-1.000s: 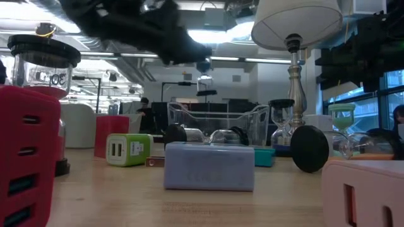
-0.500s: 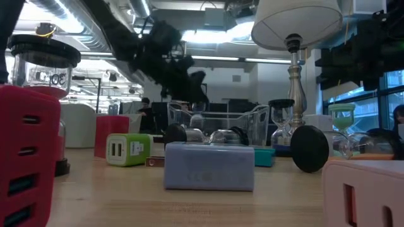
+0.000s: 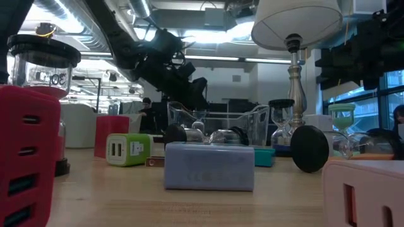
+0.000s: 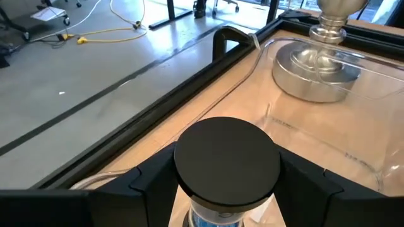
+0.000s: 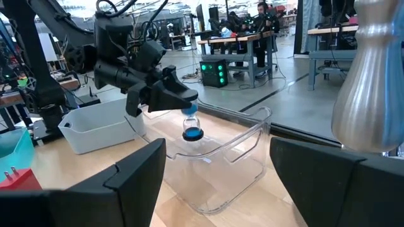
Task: Pick & Place Office items
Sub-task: Put the blue hourglass into the transparent bin
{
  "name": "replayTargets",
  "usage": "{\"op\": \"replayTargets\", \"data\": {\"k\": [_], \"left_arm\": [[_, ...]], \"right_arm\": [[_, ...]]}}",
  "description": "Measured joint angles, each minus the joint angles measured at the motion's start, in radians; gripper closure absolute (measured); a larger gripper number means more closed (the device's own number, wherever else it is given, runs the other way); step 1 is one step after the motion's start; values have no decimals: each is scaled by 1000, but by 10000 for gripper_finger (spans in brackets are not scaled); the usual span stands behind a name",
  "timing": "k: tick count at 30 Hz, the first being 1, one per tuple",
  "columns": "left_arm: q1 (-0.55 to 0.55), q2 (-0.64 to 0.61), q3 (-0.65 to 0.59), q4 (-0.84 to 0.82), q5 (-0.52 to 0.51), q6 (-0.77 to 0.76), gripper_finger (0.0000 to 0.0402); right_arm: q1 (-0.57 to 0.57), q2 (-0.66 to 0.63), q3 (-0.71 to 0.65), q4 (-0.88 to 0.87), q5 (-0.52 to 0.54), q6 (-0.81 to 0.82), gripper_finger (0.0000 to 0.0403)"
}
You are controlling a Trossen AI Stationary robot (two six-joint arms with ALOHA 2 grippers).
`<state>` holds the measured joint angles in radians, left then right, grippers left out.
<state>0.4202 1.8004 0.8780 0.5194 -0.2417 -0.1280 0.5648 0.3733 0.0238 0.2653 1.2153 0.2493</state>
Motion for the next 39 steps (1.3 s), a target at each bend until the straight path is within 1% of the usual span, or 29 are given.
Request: {"op": "replayTargets", "data": {"k": [5,9,25,34,39], "left_arm": [[0,0,0,-27,-4,3,184],[0,-2,1,-50,-29,13,183],[1,-2,1,-52,-29,19,182],[0,-2,0,-52,-27,38,164],[0,-2,0,-52,-26,53,160]], "right_arm": [[0,0,0,0,0,0,114],[0,0,0,0,0,-1,114],[0,0,0,-1,0,-2,114],[0,0,0,-1,0,-2,114],[0,0,0,-1,0,-2,114]]}}
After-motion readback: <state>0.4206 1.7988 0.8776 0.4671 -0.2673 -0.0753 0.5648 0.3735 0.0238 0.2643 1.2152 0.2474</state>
